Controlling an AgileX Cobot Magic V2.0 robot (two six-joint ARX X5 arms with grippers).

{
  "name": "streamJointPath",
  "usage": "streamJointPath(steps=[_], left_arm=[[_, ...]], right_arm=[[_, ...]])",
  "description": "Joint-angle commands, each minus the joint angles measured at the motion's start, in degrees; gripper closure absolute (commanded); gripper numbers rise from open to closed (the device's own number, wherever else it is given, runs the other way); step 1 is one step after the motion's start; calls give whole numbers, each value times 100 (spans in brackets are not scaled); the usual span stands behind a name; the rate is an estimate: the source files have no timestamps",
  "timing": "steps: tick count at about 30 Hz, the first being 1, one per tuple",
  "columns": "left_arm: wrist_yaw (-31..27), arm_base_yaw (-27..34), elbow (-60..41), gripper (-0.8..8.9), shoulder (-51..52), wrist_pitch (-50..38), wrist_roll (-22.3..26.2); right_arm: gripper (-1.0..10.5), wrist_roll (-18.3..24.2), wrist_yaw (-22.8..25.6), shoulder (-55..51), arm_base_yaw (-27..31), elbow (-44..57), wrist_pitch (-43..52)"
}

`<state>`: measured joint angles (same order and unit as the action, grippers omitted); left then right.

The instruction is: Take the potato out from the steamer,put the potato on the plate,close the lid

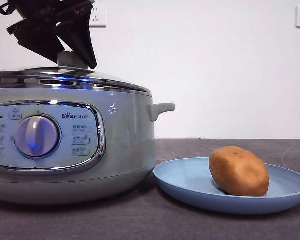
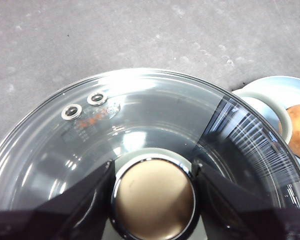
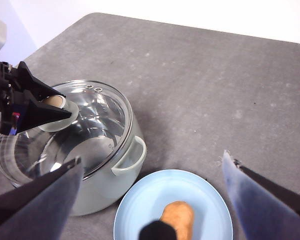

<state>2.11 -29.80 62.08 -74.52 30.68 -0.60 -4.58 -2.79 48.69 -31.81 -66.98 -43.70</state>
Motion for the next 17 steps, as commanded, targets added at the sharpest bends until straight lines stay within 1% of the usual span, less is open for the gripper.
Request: streamJointPath(steps=[1,2,5,7,9,11,12,17], left_arm=[[264,-46,-208,821,-210,236,-153],[256,-46,-208,814,-210,295,-162],[249,-46,-208,798,-210,437,-251],[247,-46,-208,696,-210,459,-273],[249,-46,-205,558,-210,446,-295],[247,-46,-203,471,-210,444,-293],[247,-46,-203,458,-210,431,-291],[236,-42,-173,458,-177,267,-291]], right_arm=[[490,-57,13,0,0,-4,33],[514,-57,13,0,0,-4,33],[521,-55,13,0,0,-4,35],[521,-55,13,0,0,-4,35],[521,-55,13,0,0,-4,35],[521,-55,13,0,0,-4,35],[521,-55,13,0,0,-4,35],[521,-55,13,0,0,-4,35]])
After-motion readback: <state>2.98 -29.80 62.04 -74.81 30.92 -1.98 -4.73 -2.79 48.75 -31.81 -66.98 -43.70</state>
